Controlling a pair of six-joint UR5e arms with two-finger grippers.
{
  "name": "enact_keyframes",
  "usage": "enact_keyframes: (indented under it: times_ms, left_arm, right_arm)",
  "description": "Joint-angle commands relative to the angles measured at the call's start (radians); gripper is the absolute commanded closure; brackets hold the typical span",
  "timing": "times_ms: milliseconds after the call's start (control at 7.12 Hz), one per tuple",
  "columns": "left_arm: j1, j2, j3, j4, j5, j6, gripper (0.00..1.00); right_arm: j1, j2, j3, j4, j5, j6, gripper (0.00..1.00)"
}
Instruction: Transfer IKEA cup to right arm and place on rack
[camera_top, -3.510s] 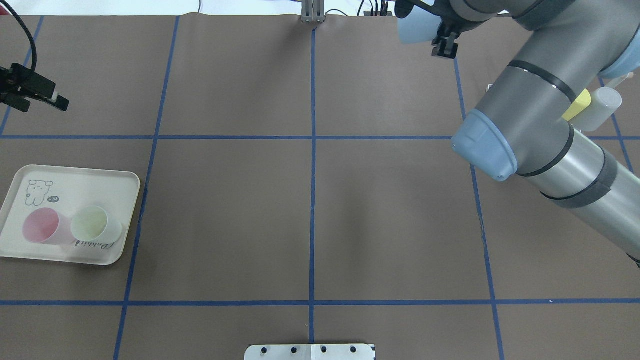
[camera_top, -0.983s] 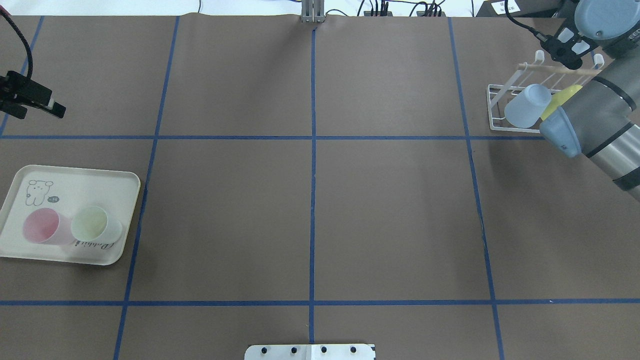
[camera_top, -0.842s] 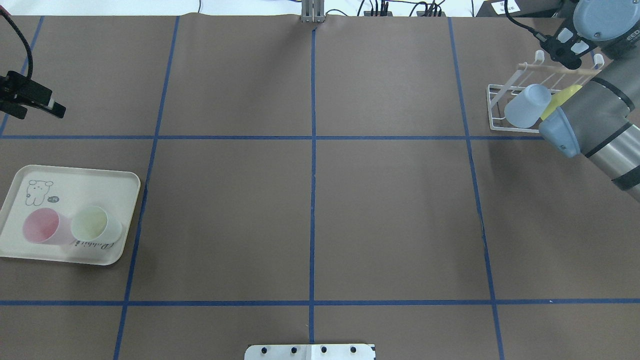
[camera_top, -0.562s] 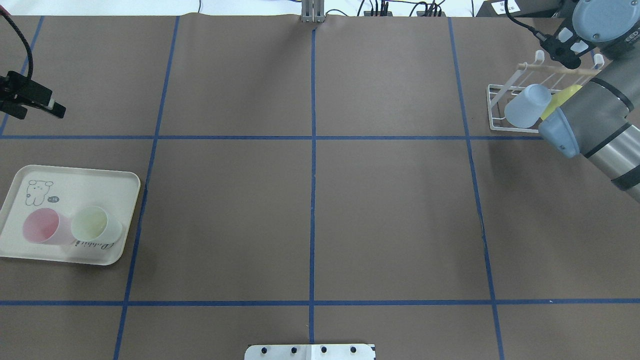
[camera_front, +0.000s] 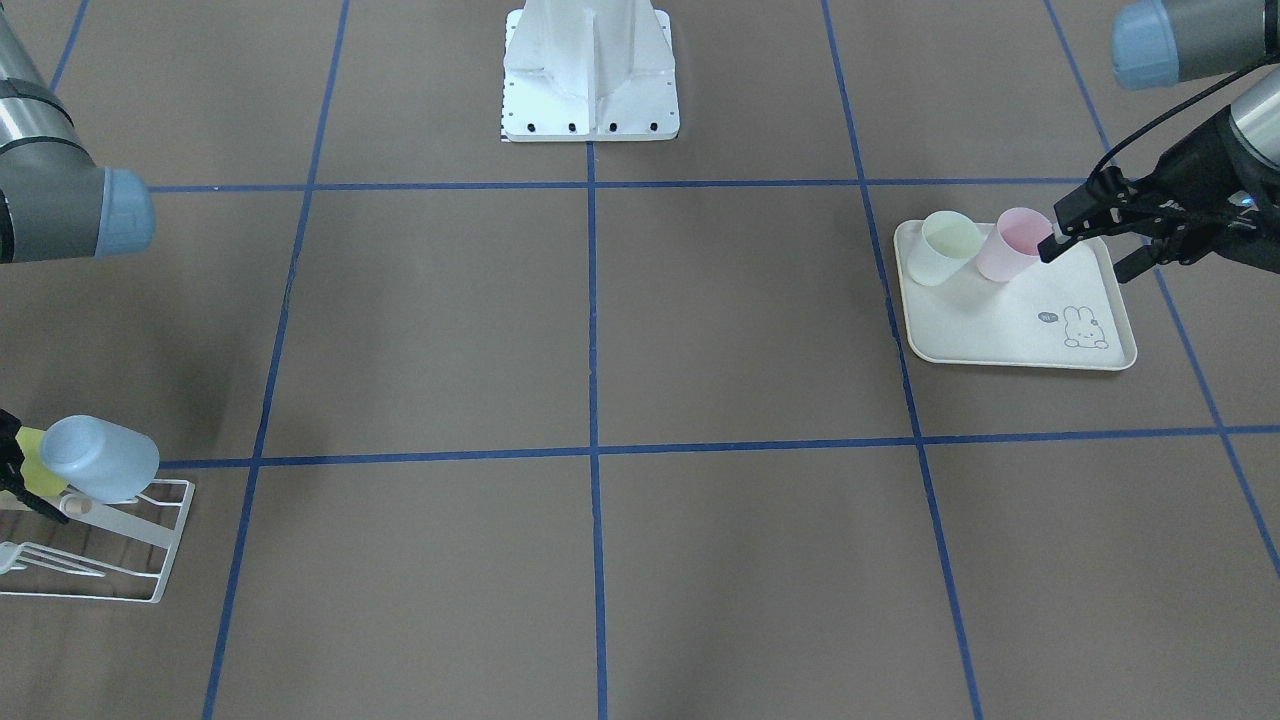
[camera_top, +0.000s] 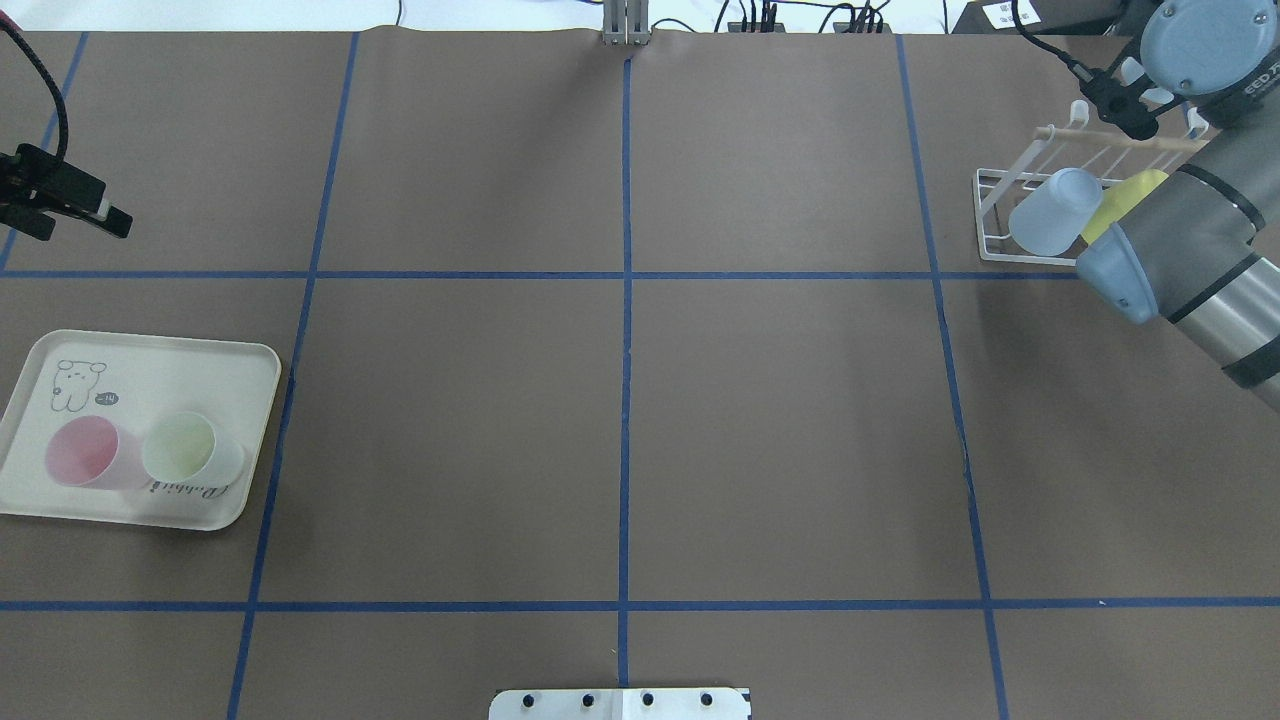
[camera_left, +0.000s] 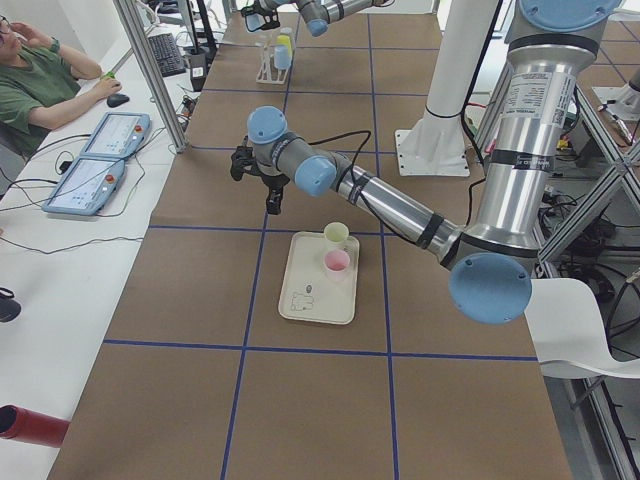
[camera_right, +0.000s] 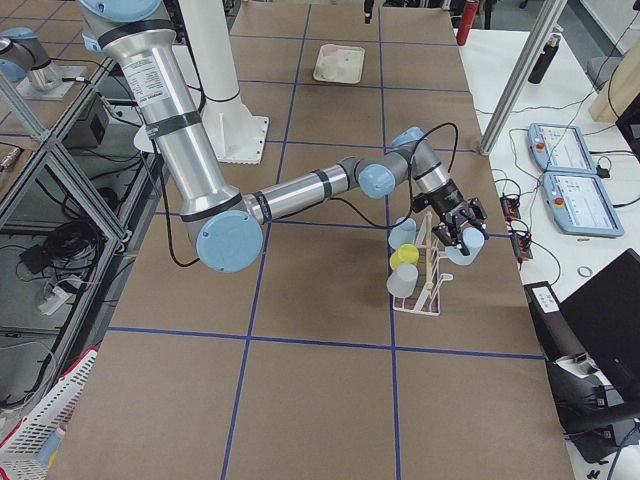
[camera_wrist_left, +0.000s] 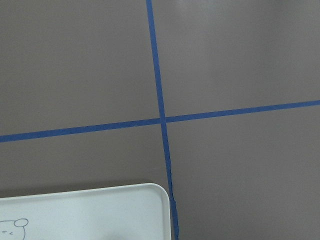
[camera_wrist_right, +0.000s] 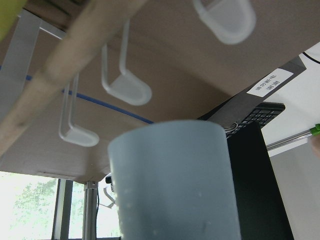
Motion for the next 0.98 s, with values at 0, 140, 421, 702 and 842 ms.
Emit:
enact_keyframes:
  times_ms: [0, 140, 421, 702, 842]
  left_arm:
    - [0.0, 0.0, 0.002, -0.001, 0.0, 0.0, 0.0]
    - [0.0, 0.0, 0.002, -0.001, 0.0, 0.0, 0.0]
    - [0.0, 0.0, 0.002, -0.001, 0.002, 0.0, 0.0]
    - [0.0, 0.0, 0.002, -0.001, 0.002, 0.0, 0.0]
    - [0.0, 0.0, 0.004, -0.001, 0.002, 0.0, 0.0]
  right_arm:
    - [-0.02, -0.009, 0.004, -0.001, -0.044, 0.041, 0.67]
    - [-0.025, -0.014, 0.01, -0.001, -0.051, 0.043, 0.67]
    - [-0.03, -0.034, 0.023, -0.001, -0.078, 0.045, 0.67]
    - [-0.039, -0.04, 0.026, -0.001, -0.084, 0.054, 0.67]
    - [-0.05, -0.04, 0.026, -0.001, -0.091, 0.066, 0.67]
